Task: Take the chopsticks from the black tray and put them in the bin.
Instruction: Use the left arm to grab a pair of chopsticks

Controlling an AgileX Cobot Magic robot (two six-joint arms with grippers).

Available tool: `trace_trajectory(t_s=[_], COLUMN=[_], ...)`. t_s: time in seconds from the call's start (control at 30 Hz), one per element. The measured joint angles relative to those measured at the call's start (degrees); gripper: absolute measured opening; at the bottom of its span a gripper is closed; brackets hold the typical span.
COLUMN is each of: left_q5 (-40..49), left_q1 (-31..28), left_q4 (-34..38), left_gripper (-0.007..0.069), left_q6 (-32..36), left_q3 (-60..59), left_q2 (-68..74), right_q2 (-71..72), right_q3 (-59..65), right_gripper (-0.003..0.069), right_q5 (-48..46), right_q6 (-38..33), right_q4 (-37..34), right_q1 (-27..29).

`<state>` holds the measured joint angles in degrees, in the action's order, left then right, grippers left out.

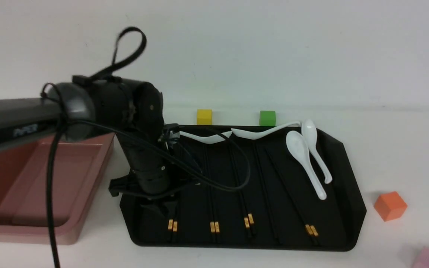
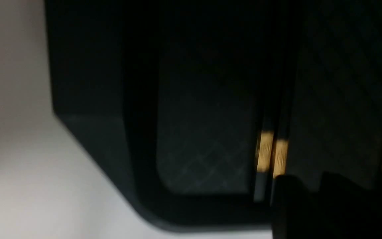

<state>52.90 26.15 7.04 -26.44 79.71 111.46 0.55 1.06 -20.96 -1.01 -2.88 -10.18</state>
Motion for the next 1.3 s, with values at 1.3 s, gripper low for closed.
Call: trace_trajectory(t_s=[1.3], left_q5=[-4.26], left_q1=[-0.06], left_q4=[-2.78], left_gripper=[0.0113], left_q6=[0.05], left_q3=[1.52], left_q2=[-4.93], right_q2=[0.0], right_q3=[0.0], right_gripper=[0.024], right_q5=[0.0], right_q6=[0.0], right_q4=[0.04], right_q1=[0.0])
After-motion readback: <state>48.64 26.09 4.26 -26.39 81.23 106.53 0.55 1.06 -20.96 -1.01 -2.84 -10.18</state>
